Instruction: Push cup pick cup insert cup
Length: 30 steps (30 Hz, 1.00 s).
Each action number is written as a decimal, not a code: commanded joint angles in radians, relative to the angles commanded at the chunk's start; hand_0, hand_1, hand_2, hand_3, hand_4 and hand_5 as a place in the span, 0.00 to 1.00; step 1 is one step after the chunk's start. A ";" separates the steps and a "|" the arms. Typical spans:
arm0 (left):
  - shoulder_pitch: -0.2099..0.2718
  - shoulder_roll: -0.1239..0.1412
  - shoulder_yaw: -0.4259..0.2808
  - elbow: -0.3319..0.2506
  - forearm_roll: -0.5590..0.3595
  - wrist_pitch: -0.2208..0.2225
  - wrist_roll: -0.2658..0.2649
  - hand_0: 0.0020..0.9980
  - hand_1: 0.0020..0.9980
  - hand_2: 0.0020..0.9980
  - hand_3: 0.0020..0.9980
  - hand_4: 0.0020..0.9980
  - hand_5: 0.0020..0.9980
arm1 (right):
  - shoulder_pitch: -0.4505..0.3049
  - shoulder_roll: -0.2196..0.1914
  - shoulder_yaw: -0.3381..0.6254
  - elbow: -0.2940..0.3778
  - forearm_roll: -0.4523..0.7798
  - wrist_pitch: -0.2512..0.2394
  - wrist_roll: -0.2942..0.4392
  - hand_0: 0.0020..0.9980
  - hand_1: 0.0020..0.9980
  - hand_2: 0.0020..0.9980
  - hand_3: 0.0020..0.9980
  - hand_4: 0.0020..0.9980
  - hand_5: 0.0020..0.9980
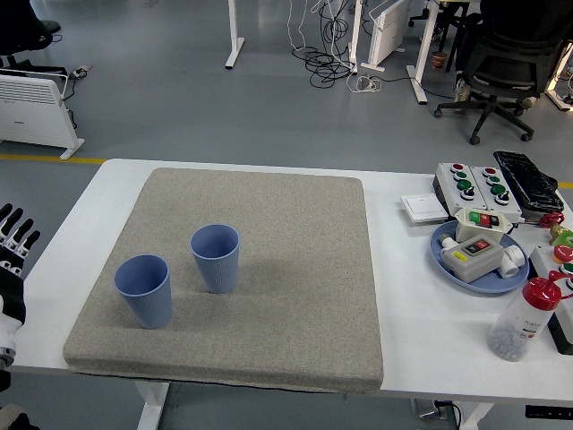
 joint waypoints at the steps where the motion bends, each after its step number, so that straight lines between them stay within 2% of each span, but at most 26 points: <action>1: 0.011 0.003 0.015 0.001 0.020 0.016 -0.019 0.43 0.56 0.58 0.55 0.56 1.00 | 0.000 0.000 0.000 0.000 0.001 0.000 0.000 0.70 0.64 0.65 0.58 0.08 0.46; 3: 0.026 0.007 0.042 0.003 0.066 0.046 -0.071 0.43 0.56 0.58 0.55 0.56 1.00 | 0.000 0.000 0.000 0.000 0.003 -0.001 0.000 0.70 0.64 0.65 0.58 0.08 0.46; 4: 0.038 0.011 0.058 0.009 0.084 0.060 -0.071 0.43 0.56 0.58 0.55 0.56 1.00 | 0.001 0.000 0.001 0.000 0.000 0.000 -0.001 0.70 0.64 0.65 0.58 0.08 0.46; 5: 0.060 0.016 0.092 0.018 0.106 0.083 -0.071 0.32 0.47 0.49 0.46 0.51 1.00 | 0.001 0.000 0.003 0.000 -0.004 0.000 -0.002 0.70 0.64 0.65 0.58 0.08 0.46; 7: 0.083 0.024 0.141 0.031 0.127 0.118 -0.071 0.32 0.47 0.49 0.46 0.51 1.00 | 0.001 0.000 0.005 -0.001 -0.007 0.000 -0.003 0.70 0.64 0.65 0.58 0.08 0.46; 8: 0.097 0.031 0.180 0.044 0.153 0.160 -0.071 0.32 0.47 0.49 0.46 0.51 1.00 | 0.001 -0.001 0.006 -0.001 -0.008 0.000 -0.003 0.70 0.64 0.65 0.58 0.08 0.46; 10: 0.106 0.036 0.216 0.052 0.174 0.197 -0.071 0.32 0.47 0.49 0.46 0.51 1.00 | 0.001 -0.001 0.007 -0.001 -0.010 0.000 -0.004 0.70 0.64 0.65 0.58 0.08 0.46; 11: 0.112 0.041 0.250 0.059 0.189 0.213 -0.071 0.31 0.41 0.44 0.43 0.51 1.00 | 0.001 -0.001 0.008 -0.001 -0.011 0.000 -0.005 0.70 0.64 0.65 0.58 0.08 0.46; 16: 0.119 0.057 0.387 0.093 0.205 0.211 -0.071 0.31 0.41 0.44 0.43 0.51 1.00 | 0.002 0.000 0.011 -0.001 -0.016 0.001 -0.007 0.70 0.64 0.65 0.58 0.08 0.46; 18: 0.117 0.058 0.408 0.094 0.209 0.212 -0.071 0.30 0.39 0.41 0.42 0.50 1.00 | 0.002 0.000 0.011 -0.001 -0.016 0.001 -0.007 0.70 0.64 0.65 0.58 0.08 0.46; 26: 0.097 0.052 0.427 0.091 0.203 0.202 -0.071 0.30 0.40 0.41 0.42 0.49 1.00 | 0.002 0.000 0.007 -0.001 -0.009 0.001 -0.005 0.70 0.64 0.65 0.58 0.08 0.46; 30: 0.062 0.049 0.446 0.099 0.219 0.191 -0.071 0.32 0.40 0.41 0.42 0.49 1.00 | 0.004 -0.001 0.002 -0.001 -0.001 0.000 -0.002 0.70 0.64 0.65 0.58 0.08 0.46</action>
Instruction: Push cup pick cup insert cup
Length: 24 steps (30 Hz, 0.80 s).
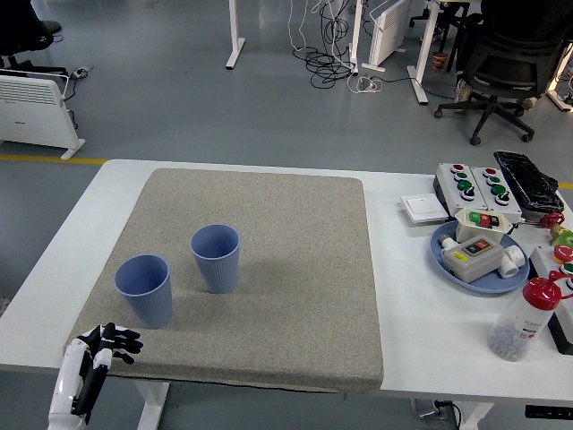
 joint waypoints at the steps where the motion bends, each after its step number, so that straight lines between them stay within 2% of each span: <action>1: -0.011 -0.002 0.004 0.006 0.005 -0.006 0.000 0.32 0.40 0.41 0.42 0.49 1.00 | 0.000 0.000 0.001 0.000 -0.001 0.000 0.000 0.70 0.64 0.65 0.58 0.08 0.46; 4: -0.035 -0.007 0.011 0.026 0.020 -0.024 0.000 0.32 0.40 0.41 0.42 0.49 1.00 | 0.000 0.000 0.001 0.000 -0.001 0.000 0.000 0.70 0.64 0.65 0.58 0.08 0.46; 5: -0.048 -0.010 0.012 0.042 0.033 -0.036 0.000 0.42 0.39 0.40 0.41 0.50 1.00 | 0.001 0.000 -0.001 0.000 0.001 0.000 0.000 0.70 0.64 0.65 0.58 0.08 0.45; 11: -0.087 -0.008 0.014 0.091 0.022 -0.062 0.000 0.44 0.40 0.40 0.41 0.50 1.00 | 0.002 0.000 -0.003 0.000 0.006 -0.001 0.001 0.70 0.64 0.65 0.58 0.08 0.45; 24: -0.127 -0.002 0.035 0.174 -0.048 -0.097 0.000 0.46 0.40 0.40 0.41 0.50 1.00 | -0.003 0.003 0.001 -0.001 0.004 -0.002 0.001 0.70 0.64 0.65 0.58 0.08 0.45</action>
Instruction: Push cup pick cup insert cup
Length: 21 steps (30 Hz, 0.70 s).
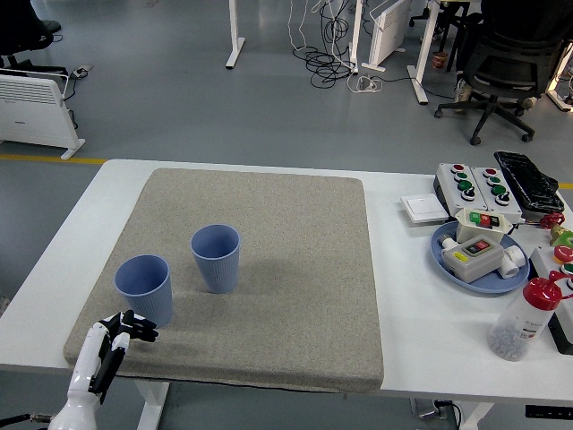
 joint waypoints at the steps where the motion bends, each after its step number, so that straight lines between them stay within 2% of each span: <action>1: -0.004 -0.001 0.000 0.007 0.000 -0.003 0.000 0.46 0.40 0.40 0.41 0.50 1.00 | -0.001 0.001 0.001 0.000 -0.003 0.000 -0.001 0.70 0.64 0.65 0.58 0.08 0.45; 11: -0.051 -0.023 0.010 0.063 -0.019 -0.034 0.000 0.49 0.41 0.40 0.41 0.51 1.00 | -0.008 0.004 0.012 0.001 -0.021 0.001 -0.008 0.70 0.64 0.65 0.58 0.08 0.46; 14: -0.066 -0.034 0.010 0.096 -0.011 -0.041 0.000 0.49 0.41 0.40 0.41 0.51 1.00 | -0.011 0.005 0.014 0.001 -0.026 0.001 -0.009 0.70 0.64 0.65 0.58 0.08 0.46; 21: -0.098 -0.043 0.021 0.132 -0.014 -0.041 0.000 0.50 0.41 0.41 0.41 0.51 1.00 | -0.012 0.006 0.009 0.001 -0.017 0.001 -0.006 0.70 0.64 0.65 0.58 0.08 0.46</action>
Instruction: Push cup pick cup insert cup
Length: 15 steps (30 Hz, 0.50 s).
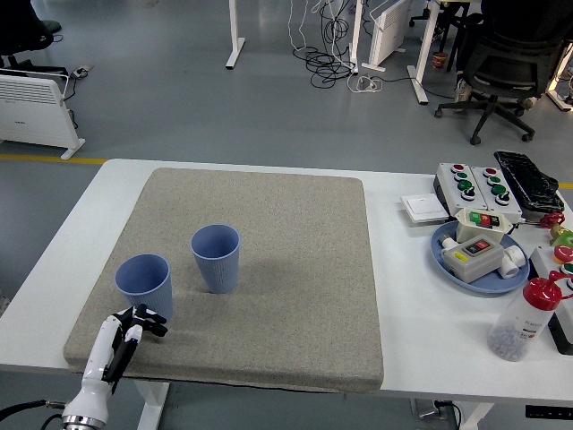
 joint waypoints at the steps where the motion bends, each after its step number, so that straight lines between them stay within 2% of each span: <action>1: -0.007 -0.002 0.002 0.005 -0.001 0.000 0.000 0.50 0.41 0.41 0.41 0.51 1.00 | 0.001 0.000 -0.002 0.000 0.004 0.000 0.001 0.70 0.64 0.65 0.58 0.08 0.46; 15: -0.103 -0.036 0.013 0.099 0.007 -0.005 0.000 0.51 0.41 0.41 0.41 0.52 1.00 | 0.013 0.000 -0.010 0.000 0.016 0.001 0.005 0.70 0.64 0.65 0.58 0.08 0.46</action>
